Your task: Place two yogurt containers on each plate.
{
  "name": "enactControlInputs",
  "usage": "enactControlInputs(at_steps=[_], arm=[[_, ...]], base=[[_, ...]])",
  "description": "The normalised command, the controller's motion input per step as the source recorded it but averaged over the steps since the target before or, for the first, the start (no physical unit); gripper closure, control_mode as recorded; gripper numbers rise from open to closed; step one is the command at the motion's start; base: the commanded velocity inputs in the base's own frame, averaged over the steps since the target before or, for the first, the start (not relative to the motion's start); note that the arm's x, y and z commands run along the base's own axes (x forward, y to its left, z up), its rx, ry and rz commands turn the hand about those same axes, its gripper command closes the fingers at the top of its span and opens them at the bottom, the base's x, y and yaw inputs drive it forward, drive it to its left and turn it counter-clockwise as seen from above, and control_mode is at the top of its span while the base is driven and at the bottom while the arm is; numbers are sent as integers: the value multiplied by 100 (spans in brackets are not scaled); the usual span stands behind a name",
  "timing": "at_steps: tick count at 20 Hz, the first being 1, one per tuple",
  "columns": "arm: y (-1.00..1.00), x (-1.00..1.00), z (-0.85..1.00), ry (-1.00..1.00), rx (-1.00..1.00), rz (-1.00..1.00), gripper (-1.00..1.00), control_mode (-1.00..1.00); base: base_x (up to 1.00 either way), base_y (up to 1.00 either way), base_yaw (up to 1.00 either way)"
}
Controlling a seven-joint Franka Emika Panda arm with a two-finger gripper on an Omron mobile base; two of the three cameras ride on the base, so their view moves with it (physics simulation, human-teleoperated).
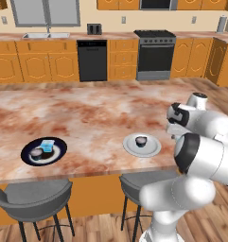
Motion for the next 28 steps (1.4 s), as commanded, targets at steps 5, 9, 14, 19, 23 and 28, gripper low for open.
enactControlInputs(at_steps=[5,9,14,19,23,28], arm=[[-23,5,0,1,0,0,-100,-100],[-33,4,0,0,-5,1,-100,-100],[-21,6,0,5,-12,10,-100,-100],[0,9,0,0,0,26,-100,-100],[-6,16,-4,0,0,21,-100,-100],[-5,15,-11,0,0,0,-100,-100]], base=[[0,0,0],[0,0,0],[0,0,0],[0,0,0],[0,0,0],[0,0,0]])
